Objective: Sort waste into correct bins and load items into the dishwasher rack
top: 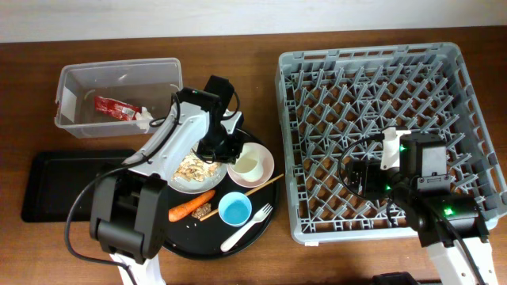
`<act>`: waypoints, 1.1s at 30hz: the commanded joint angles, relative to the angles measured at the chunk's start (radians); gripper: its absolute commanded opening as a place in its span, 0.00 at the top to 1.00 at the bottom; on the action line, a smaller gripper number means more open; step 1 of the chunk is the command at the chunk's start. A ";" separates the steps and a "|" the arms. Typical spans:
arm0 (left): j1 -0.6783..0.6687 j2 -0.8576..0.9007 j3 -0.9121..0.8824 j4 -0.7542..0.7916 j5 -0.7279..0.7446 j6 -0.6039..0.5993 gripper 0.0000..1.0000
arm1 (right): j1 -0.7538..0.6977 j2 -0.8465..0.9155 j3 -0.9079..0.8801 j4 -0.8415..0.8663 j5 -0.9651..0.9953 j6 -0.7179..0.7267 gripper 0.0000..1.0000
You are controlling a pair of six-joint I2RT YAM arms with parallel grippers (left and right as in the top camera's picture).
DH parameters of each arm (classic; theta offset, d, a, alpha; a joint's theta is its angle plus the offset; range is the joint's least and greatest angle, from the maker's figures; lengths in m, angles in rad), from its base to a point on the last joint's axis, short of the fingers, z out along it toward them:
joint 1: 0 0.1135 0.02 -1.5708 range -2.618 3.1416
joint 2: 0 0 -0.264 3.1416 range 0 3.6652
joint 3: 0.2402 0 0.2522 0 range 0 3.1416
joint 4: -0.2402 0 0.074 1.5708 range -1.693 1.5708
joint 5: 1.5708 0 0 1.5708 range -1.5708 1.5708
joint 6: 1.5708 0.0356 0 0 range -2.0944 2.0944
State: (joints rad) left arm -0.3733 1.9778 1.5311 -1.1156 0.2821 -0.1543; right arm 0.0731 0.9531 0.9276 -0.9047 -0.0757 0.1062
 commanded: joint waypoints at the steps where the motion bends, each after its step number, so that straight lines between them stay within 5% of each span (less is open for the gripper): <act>1: 0.014 -0.010 0.082 -0.031 0.002 0.011 1.00 | 0.005 -0.001 0.017 0.003 0.009 0.007 0.01; 6: 0.069 -0.022 0.264 -0.204 0.102 0.116 1.00 | 0.005 -0.002 0.017 0.018 -0.020 -0.022 0.01; 12: 0.150 -0.024 0.372 -0.288 0.799 0.498 1.00 | 0.005 -0.001 0.017 0.221 -0.439 -0.141 0.01; 18: 0.129 -0.024 0.372 -0.253 1.089 0.549 1.00 | 0.005 0.060 0.017 0.435 -0.832 -0.159 0.01; 29: 0.072 -0.022 0.372 -0.251 1.083 0.548 1.00 | 0.005 0.152 0.017 0.610 -1.197 -0.158 0.00; 33: 0.072 -0.022 0.372 -0.251 1.083 0.548 1.00 | 0.005 0.152 0.017 0.622 -1.201 -0.150 0.16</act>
State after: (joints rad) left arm -0.3008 1.9747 1.8862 -1.3716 1.3510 0.3756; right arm 0.0708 1.1076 0.9306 -0.2871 -1.1679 -0.0441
